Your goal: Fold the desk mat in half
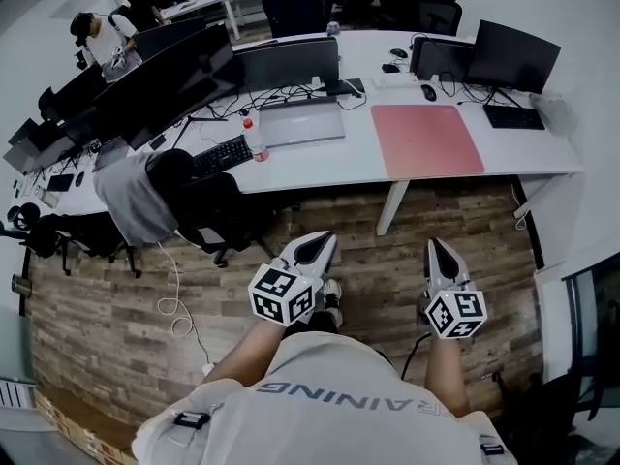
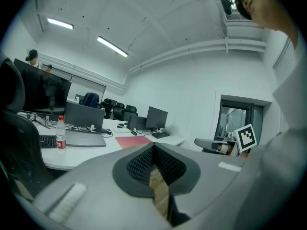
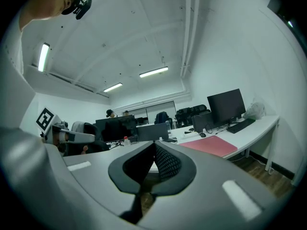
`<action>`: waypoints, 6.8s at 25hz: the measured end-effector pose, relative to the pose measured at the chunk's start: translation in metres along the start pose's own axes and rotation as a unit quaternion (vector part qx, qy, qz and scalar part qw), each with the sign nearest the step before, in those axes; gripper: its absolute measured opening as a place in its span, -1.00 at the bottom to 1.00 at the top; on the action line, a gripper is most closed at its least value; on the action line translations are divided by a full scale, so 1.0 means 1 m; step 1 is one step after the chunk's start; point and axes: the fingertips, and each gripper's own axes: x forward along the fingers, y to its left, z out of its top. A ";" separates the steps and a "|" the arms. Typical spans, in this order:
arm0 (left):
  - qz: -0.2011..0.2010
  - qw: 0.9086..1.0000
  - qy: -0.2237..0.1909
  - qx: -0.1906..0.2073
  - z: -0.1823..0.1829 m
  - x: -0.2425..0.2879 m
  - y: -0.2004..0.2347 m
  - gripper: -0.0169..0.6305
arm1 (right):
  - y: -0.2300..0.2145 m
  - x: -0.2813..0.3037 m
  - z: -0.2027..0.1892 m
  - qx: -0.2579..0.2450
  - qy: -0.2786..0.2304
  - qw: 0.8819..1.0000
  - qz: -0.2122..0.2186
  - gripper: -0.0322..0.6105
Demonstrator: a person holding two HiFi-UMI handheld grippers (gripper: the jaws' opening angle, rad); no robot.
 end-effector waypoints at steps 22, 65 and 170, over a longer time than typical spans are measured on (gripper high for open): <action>-0.050 0.998 0.025 -0.028 0.049 0.193 0.064 -0.94 | -0.119 0.136 0.030 -0.007 0.041 0.998 -0.054 -0.85; 0.206 0.975 0.005 -0.080 0.045 0.340 0.106 -0.94 | -0.271 0.343 0.019 -0.053 0.152 0.972 0.173 -0.85; 0.045 0.994 0.094 -0.045 0.013 0.494 -0.012 -0.94 | -0.489 0.271 -0.160 -0.257 0.415 0.872 -0.015 -0.80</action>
